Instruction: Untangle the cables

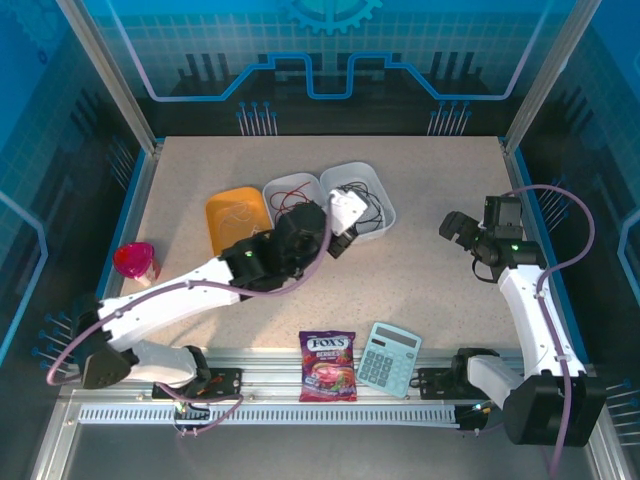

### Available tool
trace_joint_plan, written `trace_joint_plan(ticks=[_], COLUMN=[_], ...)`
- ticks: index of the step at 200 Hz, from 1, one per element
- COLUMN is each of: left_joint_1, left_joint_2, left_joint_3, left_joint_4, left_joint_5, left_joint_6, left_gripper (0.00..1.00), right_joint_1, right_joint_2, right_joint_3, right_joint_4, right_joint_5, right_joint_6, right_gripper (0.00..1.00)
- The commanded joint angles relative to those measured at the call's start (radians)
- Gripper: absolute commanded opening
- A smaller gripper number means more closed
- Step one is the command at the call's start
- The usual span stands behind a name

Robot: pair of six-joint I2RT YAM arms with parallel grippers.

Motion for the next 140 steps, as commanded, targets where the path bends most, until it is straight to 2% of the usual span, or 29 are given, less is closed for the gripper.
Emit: trace_joint_plan(ticks=[1, 29, 93, 106, 140], left_joint_1=[0.075, 0.197, 0.446, 0.495, 0.599], left_joint_2=[-0.079, -0.136, -0.136, -0.144, -0.156], left_joint_3=[-0.050, -0.100, -0.198, -0.230, -0.333], left_joint_4=[-0.044, -0.107, -0.214, -0.213, -0.137], left_joint_5=[-0.072, -0.070, -0.117, -0.098, 0.033], left_joint_6=[-0.061, -0.155, -0.345, -0.375, -0.447], left_gripper=[0.00, 0.00, 0.00, 0.00, 0.00], right_joint_1=[-0.017, -0.016, -0.004, 0.004, 0.026], right_joint_2=[0.005, 0.003, 0.018, 0.026, 0.050], right_joint_3=[-0.005, -0.007, -0.010, -0.011, -0.010], right_joint_4=[0.016, 0.018, 0.033, 0.039, 0.052], right_joint_5=[-0.023, -0.034, -0.050, -0.051, -0.048], right_joint_6=[0.001, -0.007, -0.010, -0.008, -0.004], right_gripper=[1.00, 1.00, 1.00, 1.00, 1.00])
